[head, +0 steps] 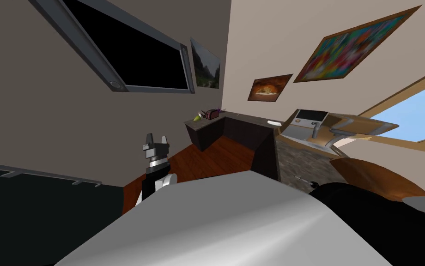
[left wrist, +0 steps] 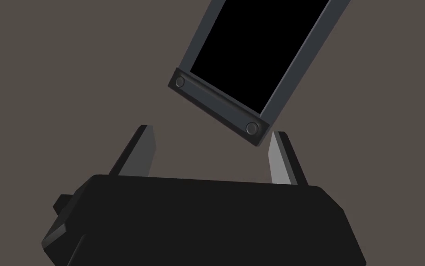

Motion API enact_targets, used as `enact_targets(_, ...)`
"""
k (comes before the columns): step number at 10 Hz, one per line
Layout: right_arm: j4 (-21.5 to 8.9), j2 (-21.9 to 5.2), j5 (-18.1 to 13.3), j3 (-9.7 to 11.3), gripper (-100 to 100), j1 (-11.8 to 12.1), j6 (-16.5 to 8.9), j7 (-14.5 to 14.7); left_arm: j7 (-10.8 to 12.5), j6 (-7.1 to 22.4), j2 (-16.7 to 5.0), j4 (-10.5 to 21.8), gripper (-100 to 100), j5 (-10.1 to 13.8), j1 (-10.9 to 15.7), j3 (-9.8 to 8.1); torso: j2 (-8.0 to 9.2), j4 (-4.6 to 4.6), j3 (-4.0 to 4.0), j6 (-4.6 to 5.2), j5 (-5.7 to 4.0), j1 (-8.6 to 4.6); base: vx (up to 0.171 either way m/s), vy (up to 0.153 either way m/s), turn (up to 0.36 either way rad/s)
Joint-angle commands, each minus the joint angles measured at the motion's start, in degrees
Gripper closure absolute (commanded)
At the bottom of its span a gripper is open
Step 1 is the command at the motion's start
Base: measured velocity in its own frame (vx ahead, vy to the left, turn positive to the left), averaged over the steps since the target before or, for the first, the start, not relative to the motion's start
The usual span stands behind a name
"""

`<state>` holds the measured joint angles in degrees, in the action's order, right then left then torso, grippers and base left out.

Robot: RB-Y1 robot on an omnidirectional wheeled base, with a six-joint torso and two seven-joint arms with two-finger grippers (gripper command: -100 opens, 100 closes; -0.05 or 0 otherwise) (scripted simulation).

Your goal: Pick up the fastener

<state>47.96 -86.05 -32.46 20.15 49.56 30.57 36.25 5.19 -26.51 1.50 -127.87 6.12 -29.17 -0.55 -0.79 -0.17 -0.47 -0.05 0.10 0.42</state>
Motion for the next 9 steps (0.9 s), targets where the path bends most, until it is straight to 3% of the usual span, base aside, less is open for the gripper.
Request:
enact_targets(1,-0.31,-0.66,-1.27,0.39,-100,-1.06,-0.63,1.20,0.00,0.00,0.00,0.00,0,0.00,0.00,0.00,0.00,0.00,0.00,0.00,0.00,0.00,0.206,0.078,0.101)
enact_targets(3,0.35,-0.40,-3.47,2.08,-100,-3.64,-1.14,2.03,0.00,0.00,0.00,0.00,0,0.00,0.00,0.00,-0.06,-0.01,-0.03,0.00,-0.02,-0.10,0.202,0.065,0.120)
enact_targets(4,-0.09,-0.46,-3.00,1.72,-100,-3.25,-0.87,1.79,0.00,0.00,0.00,0.00,0,0.00,0.00,0.00,0.10,0.01,0.05,0.04,-0.01,-0.01,0.064,0.043,0.014)
enact_targets(5,0.03,-0.48,-3.07,1.76,0,-3.31,-0.95,1.86,0.00,0.00,0.00,0.00,0,0.00,0.01,0.00,0.47,0.10,0.26,0.09,0.00,-0.10,0.015,0.006,0.000)
enact_targets(6,-0.15,1.15,-3.46,2.20,-100,-3.73,-1.94,2.13,0.00,0.00,0.00,0.00,0,0.00,0.02,0.00,0.72,0.16,0.41,0.10,-0.04,-0.21,0.012,-0.030,0.068)
enact_targets(8,-0.31,2.79,-3.87,2.66,-100,-4.15,-2.94,2.40,0.00,0.00,-0.01,0.00,0,0.00,0.02,-0.01,0.86,0.20,0.50,0.10,-0.12,-0.49,0.008,-0.060,0.058)
enact_targets(9,-1.07,2.39,-4.07,2.84,-100,-4.86,-1.93,2.31,0.00,0.00,-0.01,0.00,0,0.00,0.02,-0.01,0.90,0.21,0.52,0.11,-0.12,-0.53,0.001,-0.029,0.010)
